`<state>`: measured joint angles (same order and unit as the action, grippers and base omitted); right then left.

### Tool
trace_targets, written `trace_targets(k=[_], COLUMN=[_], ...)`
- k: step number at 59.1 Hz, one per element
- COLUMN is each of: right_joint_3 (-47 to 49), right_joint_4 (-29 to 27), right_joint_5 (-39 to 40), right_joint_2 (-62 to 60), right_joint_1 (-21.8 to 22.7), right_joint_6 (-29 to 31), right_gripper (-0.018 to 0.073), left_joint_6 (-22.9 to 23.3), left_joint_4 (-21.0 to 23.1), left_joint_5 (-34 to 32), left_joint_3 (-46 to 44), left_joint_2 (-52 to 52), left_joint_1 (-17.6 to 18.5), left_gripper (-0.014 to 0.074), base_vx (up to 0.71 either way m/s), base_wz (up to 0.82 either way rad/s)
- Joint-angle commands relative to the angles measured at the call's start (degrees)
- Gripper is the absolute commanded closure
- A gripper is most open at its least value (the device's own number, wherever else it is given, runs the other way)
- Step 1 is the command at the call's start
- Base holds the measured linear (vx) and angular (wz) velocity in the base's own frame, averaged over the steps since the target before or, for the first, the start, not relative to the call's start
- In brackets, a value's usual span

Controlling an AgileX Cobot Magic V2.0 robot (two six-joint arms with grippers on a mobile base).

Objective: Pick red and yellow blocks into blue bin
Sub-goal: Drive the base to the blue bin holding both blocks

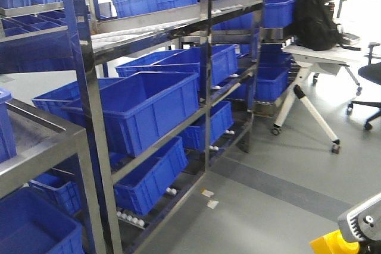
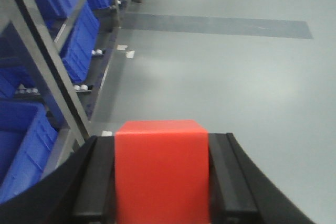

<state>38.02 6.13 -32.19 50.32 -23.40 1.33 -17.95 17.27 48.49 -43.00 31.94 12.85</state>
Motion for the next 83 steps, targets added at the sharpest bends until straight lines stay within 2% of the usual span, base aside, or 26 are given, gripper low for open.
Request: trace_targets(k=[1,39,83], right_joint_3=[1.6,1.6,1.6], right_joint_4=[0.8,0.8,0.8], right_joint_5=[3.8,3.8,3.8], right_joint_2=[-0.6,-0.6,-0.6], right_joint_1=[0.0,0.0,0.0], right_joint_6=[0.3,0.2,0.2], right_gripper=[0.0315,0.0315,0.0315], left_joint_6=[0.0,0.0,0.0], left_joint_4=[1.5,1.5,1.5], left_joint_5=[-3.9,-3.9,-3.9], left_joint_3=[-1.4,-1.4,-1.4], left_joint_2=[0.3,0.3,0.3], left_joint_1=[0.2,0.2,0.2], left_gripper=[0.0280,0.0280,0.0280], base_vx=[0.33,0.27,0.15], base_wz=[0.16,0.32,0.54])
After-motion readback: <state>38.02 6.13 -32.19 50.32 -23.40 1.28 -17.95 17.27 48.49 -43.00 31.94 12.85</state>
